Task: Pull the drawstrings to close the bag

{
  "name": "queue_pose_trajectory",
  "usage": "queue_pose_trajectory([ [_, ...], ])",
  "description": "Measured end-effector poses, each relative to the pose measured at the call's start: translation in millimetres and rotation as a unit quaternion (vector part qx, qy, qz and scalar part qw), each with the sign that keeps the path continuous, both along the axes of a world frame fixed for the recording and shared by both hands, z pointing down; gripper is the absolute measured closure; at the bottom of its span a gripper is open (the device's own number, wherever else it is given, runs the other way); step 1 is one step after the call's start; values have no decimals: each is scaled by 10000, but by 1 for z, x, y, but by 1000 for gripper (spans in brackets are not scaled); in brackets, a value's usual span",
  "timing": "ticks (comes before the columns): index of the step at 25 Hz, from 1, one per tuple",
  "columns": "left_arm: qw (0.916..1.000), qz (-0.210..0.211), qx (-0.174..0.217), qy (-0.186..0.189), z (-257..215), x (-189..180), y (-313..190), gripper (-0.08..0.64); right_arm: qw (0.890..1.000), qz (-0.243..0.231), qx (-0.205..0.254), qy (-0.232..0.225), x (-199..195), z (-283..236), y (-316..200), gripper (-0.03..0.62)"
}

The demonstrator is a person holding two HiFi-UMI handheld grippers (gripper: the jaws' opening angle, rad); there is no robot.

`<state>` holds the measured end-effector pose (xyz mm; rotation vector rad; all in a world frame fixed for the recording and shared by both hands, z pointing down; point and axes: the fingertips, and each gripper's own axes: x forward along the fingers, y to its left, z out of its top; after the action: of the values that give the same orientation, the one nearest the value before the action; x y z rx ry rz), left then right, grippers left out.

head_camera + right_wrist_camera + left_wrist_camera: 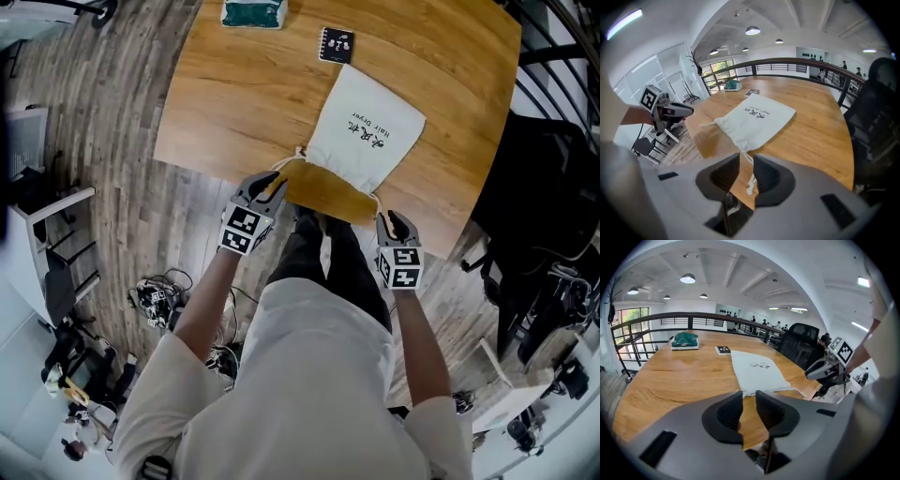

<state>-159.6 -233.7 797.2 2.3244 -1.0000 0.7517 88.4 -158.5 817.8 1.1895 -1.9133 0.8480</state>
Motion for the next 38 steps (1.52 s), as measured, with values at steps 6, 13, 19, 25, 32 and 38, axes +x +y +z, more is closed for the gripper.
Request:
queue_pose_trajectory([
  [6,9962,76,-102,-860,43,-9,-8,468,9995,15,-300,69,-3,28,7,514],
  [13,9856,462,-249,-1605,83,-11,-9,445,9992,60,-392,80,-4,42,8,514],
  [19,9800,356,-276,-1939,98,-20,-13,515,9986,133,-469,198,-5,55,10,514],
  [25,9804,198,-288,-1939,100,-27,-14,549,9968,277,-619,431,-3,75,11,514],
  [32,9839,164,-355,-1741,97,-26,-12,555,9940,533,-595,746,3,87,3,515],
  [38,9860,123,-656,-1531,102,-26,-6,558,9910,881,-585,825,15,88,-2,581],
])
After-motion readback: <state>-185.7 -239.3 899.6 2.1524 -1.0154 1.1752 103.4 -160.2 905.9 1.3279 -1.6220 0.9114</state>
